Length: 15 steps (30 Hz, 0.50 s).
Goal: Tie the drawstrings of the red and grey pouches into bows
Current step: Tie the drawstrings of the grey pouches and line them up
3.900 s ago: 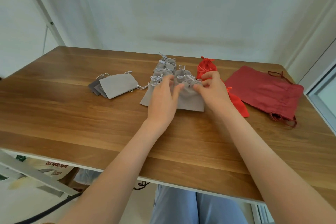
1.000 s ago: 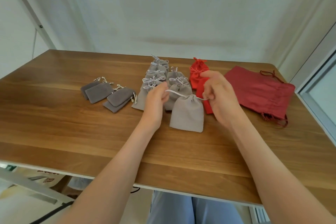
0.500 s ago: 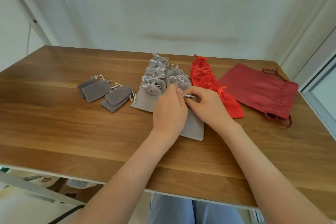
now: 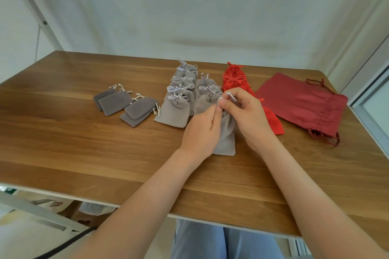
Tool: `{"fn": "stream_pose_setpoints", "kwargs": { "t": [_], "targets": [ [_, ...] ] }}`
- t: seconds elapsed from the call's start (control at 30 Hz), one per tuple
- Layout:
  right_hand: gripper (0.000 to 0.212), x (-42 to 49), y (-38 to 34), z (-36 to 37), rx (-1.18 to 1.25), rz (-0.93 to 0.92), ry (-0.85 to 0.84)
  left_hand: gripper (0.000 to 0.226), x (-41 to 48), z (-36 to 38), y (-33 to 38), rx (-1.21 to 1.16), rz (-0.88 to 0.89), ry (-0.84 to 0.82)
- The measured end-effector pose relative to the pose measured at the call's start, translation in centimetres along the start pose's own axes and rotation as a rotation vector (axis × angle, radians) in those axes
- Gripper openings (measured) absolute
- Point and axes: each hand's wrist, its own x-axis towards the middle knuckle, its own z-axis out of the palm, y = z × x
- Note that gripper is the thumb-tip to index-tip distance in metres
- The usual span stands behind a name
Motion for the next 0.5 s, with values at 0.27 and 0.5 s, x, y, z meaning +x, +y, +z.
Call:
{"fn": "stream_pose_setpoints", "kwargs": {
  "t": [0.27,0.5],
  "targets": [
    [0.008,-0.05,-0.17,0.10,-0.019,-0.026,-0.066,0.046,0.13,-0.07,-0.09,-0.029,0.012,-0.061],
    [0.023,0.25,-0.09,-0.12,-0.069,0.020,-0.026,0.030,0.80,0.20,-0.58,-0.136,-0.078,-0.106]
  ]
}}
